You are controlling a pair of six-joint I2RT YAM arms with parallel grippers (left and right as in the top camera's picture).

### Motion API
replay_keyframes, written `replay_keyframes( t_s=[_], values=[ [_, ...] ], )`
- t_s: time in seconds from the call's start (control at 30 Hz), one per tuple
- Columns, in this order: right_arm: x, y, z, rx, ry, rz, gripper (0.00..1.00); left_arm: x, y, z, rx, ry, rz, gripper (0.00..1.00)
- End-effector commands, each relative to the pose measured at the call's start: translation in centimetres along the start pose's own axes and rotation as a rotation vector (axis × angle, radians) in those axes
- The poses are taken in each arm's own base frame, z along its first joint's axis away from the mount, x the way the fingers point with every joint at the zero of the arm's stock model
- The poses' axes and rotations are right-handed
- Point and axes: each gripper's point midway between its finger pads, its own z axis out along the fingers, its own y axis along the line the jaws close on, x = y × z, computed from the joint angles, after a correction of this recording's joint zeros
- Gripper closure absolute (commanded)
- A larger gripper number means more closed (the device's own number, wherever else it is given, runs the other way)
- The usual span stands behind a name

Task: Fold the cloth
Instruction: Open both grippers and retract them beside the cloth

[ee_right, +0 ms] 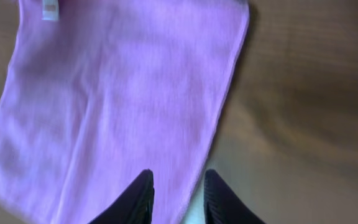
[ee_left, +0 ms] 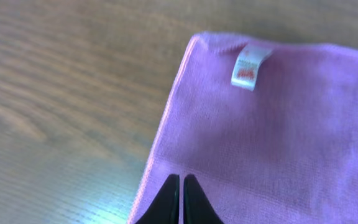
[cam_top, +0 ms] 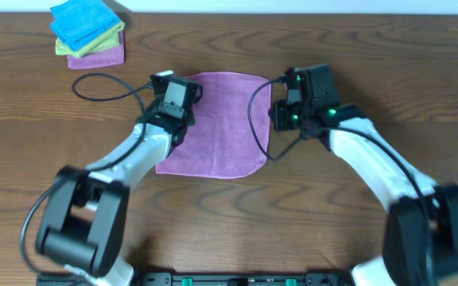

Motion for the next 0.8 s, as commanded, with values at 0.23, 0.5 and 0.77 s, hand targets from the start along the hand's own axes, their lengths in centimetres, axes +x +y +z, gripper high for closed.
replay_keyframes(
  t_s=[0.23, 0.5, 0.77],
  values=[
    [3.8, 1.4, -9.9, 0.008, 0.05, -0.119, 0.65, 1.5, 0.9, -10.0, 0.165, 0.15, 0.006, 0.92],
    [8.2, 1.4, -16.2, 0.038, 0.02, -0.124, 0.55, 3.5, 5.3, -18.0, 0.195, 0.098, -0.097, 0.94],
    [13.1, 1.7, -16.6, -0.056, -0.071, -0.047, 0.36, 9.8, 8.5, -17.4, 0.21, 0.076, -0.275, 0.67]
  ],
)
